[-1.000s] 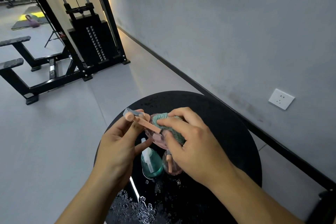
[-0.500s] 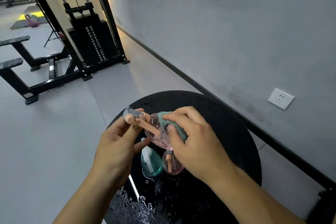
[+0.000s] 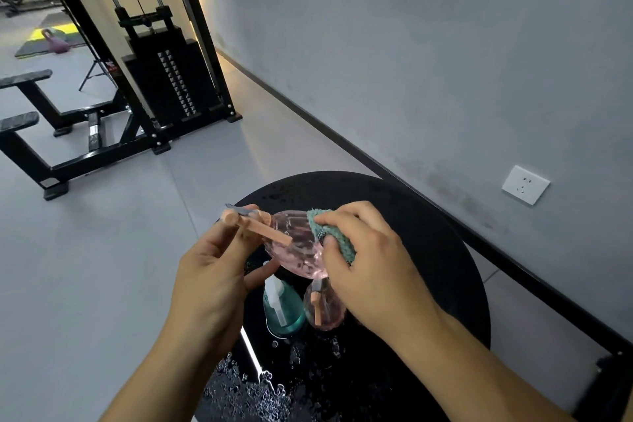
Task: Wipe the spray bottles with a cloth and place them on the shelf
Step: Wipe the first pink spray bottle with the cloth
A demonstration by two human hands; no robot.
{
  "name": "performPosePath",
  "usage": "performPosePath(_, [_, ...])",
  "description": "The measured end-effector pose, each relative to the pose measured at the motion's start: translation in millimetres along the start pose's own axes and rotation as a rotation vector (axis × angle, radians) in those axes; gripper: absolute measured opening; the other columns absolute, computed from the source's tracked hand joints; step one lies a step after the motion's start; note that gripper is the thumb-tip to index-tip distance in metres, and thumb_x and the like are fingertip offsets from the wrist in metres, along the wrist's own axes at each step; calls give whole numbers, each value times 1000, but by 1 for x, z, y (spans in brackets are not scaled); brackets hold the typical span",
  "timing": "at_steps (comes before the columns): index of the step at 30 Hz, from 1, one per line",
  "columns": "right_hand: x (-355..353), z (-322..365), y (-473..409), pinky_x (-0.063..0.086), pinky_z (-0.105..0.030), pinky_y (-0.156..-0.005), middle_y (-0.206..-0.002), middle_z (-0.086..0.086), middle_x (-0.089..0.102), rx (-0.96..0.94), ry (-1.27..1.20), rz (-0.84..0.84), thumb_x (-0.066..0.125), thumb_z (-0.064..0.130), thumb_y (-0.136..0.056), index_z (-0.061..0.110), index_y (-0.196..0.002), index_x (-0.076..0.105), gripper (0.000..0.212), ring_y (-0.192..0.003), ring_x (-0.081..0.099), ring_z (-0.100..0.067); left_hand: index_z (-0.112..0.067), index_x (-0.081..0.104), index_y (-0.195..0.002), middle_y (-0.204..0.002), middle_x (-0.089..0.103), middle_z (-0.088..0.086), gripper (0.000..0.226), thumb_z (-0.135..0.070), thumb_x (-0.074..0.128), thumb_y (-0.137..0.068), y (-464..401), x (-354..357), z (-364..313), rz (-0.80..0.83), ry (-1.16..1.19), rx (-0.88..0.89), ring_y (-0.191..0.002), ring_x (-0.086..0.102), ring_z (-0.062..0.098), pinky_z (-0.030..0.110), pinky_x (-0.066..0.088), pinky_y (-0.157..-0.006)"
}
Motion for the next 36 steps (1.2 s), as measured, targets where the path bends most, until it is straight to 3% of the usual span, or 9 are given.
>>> performPosePath(8, [6,8,1,54,-26,-100,-139,20,43,-116,39,68,54,23,-105,32,-139,61,36,-130,44,-3,-15,77,-101,-108,78,4,16,-23,63,-102,-2,-3,2,-24,36,-25,-108,74,21,54,62,-91])
performPosePath(14, [4,-3,-1,56,-28,-97,-132,20,46,-24,31,-2,53,18,-104,31,-134,64,34,-123,51,-5,-23,83,-88,-109,80,4,19,-31,68,-95,-4,-6,0,-44,58,-22,-105,77,21,49,65,-83])
performPosePath(19, [7,12,3,54,-25,-99,-136,20,45,-146,48,51,56,19,-103,30,-134,65,34,-128,45,-2,-19,80,-96,-117,79,10,18,-31,67,-98,0,-3,2,-59,44,-55,-113,75,28,56,61,-92])
performPosePath(25, [0,-1,2,56,-22,-93,-125,25,45,-19,-3,-13,56,19,-102,31,-125,65,28,-120,53,-3,-16,79,-94,-111,80,7,21,-30,65,-101,-3,-8,-4,-80,87,-34,-104,77,23,49,67,-80])
performPosePath(30, [5,7,3,55,-22,-96,-132,22,44,-97,9,27,57,20,-103,30,-131,66,31,-125,48,-2,-17,79,-100,-118,79,9,20,-33,67,-100,-1,-4,1,-59,69,-64,-116,74,29,55,61,-93])
performPosePath(36, [-1,0,1,58,-22,-87,-123,26,44,-5,-33,-18,56,21,-102,33,-125,66,28,-118,53,-3,-15,77,-96,-106,79,6,18,-31,68,-95,-5,-8,-2,-63,104,-44,-104,75,23,51,65,-85])
Point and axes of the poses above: each hand's wrist, its own y-axis away from the middle knuckle, its own x-axis out of the palm, z = x × y, the point moved 4 cm from there along -y, towards the middle knuckle
